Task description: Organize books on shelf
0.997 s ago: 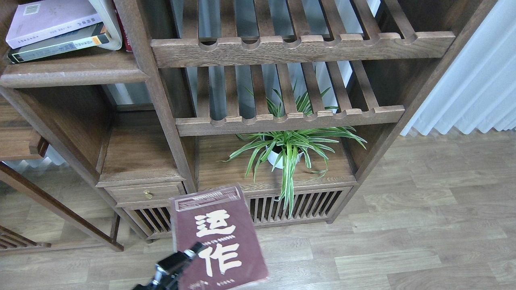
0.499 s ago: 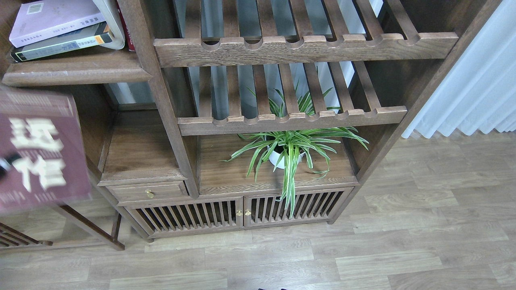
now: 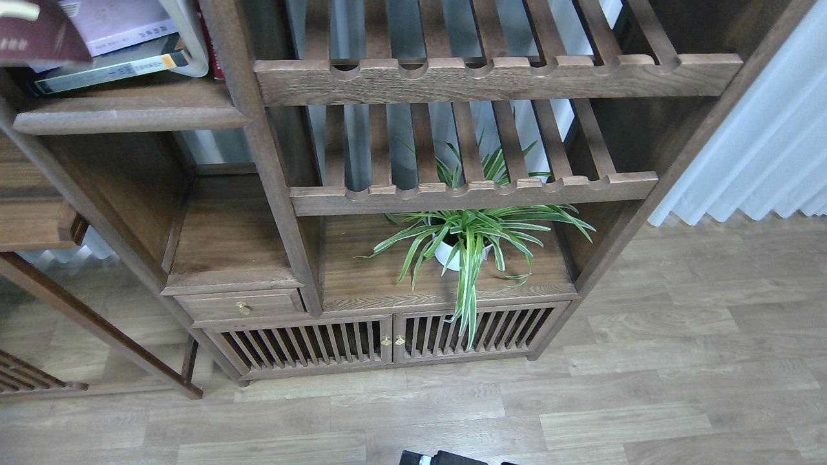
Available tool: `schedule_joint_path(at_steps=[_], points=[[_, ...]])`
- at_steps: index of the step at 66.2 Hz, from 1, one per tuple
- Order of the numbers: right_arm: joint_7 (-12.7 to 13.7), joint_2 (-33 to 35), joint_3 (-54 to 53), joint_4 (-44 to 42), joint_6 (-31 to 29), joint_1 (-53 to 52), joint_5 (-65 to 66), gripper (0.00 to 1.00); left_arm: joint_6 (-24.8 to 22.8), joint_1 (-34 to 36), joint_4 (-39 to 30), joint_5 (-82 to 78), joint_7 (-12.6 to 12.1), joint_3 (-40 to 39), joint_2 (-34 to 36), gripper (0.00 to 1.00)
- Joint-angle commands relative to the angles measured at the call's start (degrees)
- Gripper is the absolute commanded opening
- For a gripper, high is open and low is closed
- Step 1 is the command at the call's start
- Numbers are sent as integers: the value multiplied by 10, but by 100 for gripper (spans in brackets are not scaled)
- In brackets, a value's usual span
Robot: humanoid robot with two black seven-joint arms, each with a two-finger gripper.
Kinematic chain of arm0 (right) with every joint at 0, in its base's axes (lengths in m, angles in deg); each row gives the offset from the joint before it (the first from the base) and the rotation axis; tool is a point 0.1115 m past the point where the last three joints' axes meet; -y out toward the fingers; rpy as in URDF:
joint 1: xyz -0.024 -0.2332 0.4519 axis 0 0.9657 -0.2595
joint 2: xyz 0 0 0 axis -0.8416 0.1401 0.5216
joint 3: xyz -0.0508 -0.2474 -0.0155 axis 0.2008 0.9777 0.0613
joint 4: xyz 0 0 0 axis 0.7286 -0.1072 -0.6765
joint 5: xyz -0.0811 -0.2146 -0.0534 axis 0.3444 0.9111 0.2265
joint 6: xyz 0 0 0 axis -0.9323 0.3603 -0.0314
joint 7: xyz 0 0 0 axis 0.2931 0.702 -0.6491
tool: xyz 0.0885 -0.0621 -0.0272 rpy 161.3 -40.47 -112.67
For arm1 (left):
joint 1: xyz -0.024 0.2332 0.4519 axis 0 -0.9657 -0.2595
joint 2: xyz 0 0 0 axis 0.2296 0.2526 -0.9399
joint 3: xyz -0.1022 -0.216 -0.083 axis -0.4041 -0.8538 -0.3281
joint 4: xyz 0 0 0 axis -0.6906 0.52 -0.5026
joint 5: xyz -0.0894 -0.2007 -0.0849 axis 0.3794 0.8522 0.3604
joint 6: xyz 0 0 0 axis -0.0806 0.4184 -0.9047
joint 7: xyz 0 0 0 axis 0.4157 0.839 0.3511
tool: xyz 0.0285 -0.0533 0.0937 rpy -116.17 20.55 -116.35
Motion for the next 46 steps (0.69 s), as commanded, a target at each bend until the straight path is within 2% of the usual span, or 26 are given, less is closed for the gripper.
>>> schedule_joint_path(at_steps=[1, 9, 28, 38, 46], points=[[-1, 1, -1, 0, 0, 1, -3, 98, 0, 75, 21, -84, 0, 39, 3, 0], [-9, 0, -10, 0, 0, 1, -4, 98, 0, 110, 35, -134, 0, 49, 17, 0], [-26, -21, -60, 0, 0, -6, -4, 98, 0, 124, 68, -167, 0, 73, 54, 1], [-27, -25, -75, 1, 0, -12, -4, 98, 0, 124, 95, -185, 0, 76, 42, 1], [-38, -29, -75, 3, 0, -14, -4, 98, 0, 128, 126, -219, 0, 79, 4, 1]])
